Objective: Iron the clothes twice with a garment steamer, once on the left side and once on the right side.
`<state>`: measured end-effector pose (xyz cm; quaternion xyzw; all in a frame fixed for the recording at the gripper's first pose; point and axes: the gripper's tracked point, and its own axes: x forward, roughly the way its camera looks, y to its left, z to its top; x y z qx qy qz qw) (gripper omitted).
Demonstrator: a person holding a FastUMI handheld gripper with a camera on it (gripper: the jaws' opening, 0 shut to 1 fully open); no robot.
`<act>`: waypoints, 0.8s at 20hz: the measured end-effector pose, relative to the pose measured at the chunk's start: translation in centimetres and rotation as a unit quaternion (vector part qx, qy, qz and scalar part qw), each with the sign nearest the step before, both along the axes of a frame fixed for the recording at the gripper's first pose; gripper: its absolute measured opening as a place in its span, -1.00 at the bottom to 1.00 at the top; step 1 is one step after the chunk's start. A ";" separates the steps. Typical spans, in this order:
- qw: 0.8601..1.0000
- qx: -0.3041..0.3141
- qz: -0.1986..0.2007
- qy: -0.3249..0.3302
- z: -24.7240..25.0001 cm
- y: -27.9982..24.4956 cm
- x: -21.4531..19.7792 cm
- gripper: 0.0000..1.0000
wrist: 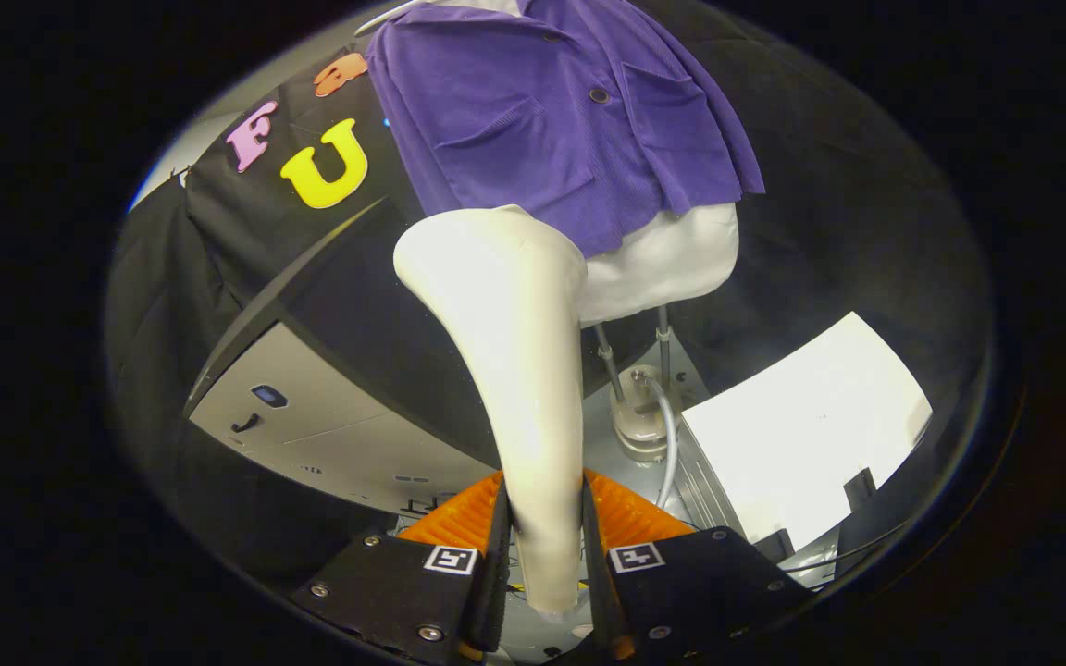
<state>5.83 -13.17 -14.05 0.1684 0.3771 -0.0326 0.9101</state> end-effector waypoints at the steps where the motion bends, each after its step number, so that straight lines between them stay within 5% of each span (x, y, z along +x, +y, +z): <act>1: 1.000 -0.001 0.007 -0.007 1.0 0.6 -0.6 -0.25; 16: 0.992 -0.021 0.065 -0.106 11.7 4.3 -6.4 -0.25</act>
